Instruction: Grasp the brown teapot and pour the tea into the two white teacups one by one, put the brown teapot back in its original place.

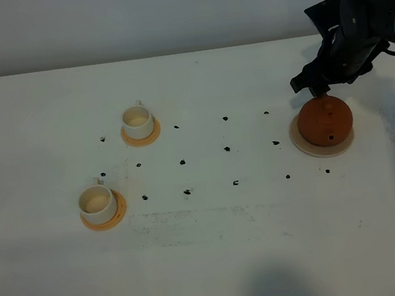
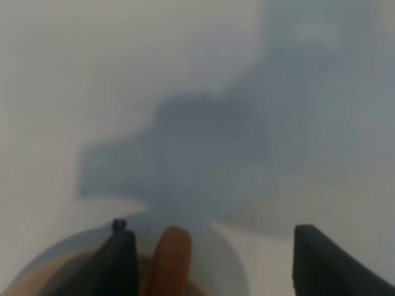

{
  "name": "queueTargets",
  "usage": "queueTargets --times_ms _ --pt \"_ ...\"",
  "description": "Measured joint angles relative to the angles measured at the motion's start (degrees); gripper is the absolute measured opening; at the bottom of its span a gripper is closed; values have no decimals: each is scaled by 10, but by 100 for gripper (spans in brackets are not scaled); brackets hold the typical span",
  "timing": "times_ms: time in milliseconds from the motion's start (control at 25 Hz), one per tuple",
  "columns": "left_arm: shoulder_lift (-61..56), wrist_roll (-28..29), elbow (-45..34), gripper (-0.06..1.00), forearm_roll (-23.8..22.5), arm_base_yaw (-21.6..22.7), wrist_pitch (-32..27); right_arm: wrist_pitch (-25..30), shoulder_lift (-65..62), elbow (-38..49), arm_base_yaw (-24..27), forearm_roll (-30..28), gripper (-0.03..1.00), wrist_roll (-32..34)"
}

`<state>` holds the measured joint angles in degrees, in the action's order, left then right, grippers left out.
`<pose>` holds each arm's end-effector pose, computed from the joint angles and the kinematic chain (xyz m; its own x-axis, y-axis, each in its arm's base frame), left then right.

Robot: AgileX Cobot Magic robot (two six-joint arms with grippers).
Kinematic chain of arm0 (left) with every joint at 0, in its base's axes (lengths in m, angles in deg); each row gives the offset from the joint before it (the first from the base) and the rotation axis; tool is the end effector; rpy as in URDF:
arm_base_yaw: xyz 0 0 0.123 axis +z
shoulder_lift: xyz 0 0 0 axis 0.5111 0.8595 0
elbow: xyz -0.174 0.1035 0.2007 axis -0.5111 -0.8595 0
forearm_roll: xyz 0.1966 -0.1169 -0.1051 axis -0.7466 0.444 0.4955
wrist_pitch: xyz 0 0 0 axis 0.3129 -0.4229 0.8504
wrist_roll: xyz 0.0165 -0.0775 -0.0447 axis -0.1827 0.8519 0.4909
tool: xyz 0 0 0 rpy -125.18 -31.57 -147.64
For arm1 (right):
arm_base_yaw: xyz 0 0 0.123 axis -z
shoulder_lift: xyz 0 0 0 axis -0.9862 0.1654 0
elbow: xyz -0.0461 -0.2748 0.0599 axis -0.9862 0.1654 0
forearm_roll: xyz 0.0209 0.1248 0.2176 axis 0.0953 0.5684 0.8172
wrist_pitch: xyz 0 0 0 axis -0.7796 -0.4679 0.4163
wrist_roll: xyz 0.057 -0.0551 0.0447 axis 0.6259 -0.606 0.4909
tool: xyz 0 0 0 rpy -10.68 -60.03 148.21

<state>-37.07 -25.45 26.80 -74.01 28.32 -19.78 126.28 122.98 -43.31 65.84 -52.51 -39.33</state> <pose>-0.0063 -0.0055 0.2799 -0.4440 0.0008 -0.8960 0.0918 0.9948 -0.0446 0.4595 0.1130 0.1547 -0.8470 -0.3873 -0.3642 -0.3660 0.9216 -0.1291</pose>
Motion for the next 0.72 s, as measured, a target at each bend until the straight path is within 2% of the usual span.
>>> queueTargets --times_ms 720 --pt "0 0 0 61 0 0 0 7 0 0 0 -48 56 24"
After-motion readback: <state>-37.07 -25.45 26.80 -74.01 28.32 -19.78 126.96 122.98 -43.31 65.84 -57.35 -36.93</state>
